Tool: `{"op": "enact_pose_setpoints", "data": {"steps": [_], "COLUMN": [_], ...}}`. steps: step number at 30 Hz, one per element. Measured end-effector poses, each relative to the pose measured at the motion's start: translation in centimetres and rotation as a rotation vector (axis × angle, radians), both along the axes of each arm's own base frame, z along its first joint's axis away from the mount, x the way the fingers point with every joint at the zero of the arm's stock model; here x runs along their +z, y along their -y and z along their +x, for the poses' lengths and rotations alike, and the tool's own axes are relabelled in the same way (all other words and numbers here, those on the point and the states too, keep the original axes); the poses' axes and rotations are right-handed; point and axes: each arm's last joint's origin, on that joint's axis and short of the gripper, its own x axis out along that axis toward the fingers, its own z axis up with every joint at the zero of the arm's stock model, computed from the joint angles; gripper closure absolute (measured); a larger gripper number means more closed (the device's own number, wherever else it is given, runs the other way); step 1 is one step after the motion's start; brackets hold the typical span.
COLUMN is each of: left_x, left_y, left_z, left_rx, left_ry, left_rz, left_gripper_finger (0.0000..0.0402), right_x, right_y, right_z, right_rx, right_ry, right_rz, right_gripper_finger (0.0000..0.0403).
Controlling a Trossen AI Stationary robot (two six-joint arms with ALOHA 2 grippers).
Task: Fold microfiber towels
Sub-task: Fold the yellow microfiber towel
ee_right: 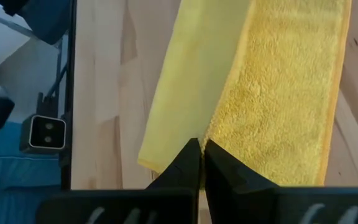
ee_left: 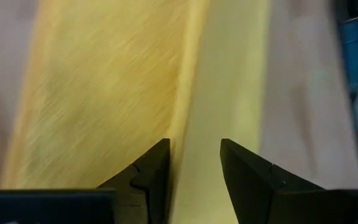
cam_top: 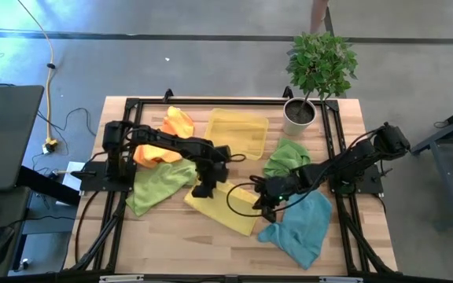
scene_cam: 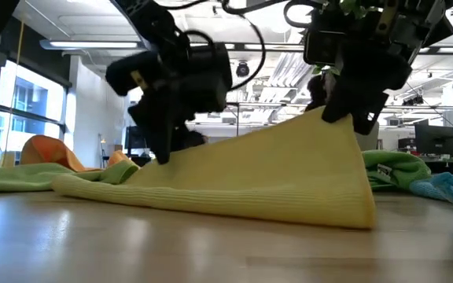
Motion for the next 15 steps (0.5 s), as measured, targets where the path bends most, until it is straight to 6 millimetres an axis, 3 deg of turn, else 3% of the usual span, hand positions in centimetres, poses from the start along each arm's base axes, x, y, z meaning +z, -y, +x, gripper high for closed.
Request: {"op": "enact_pose_setpoints", "data": {"steps": [8, 15], "left_x": [-0.2, -0.2], "left_y": [-1.9, -1.9], "left_z": [-1.5, -2.0], "left_rx": [0.070, 0.051], "left_ry": [-0.158, -0.201], "left_rz": [0.095, 0.088], "left_gripper_finger": [0.0281, 0.0349], "right_x": [-0.3, -0.4], "right_y": [0.1, 0.2], "right_z": [-0.3, -0.4], "right_rx": [-0.013, -0.039], "right_ry": [-0.046, -0.058], "right_rz": [0.000, -0.021], "right_gripper_finger": [0.0403, 0.0403]}}
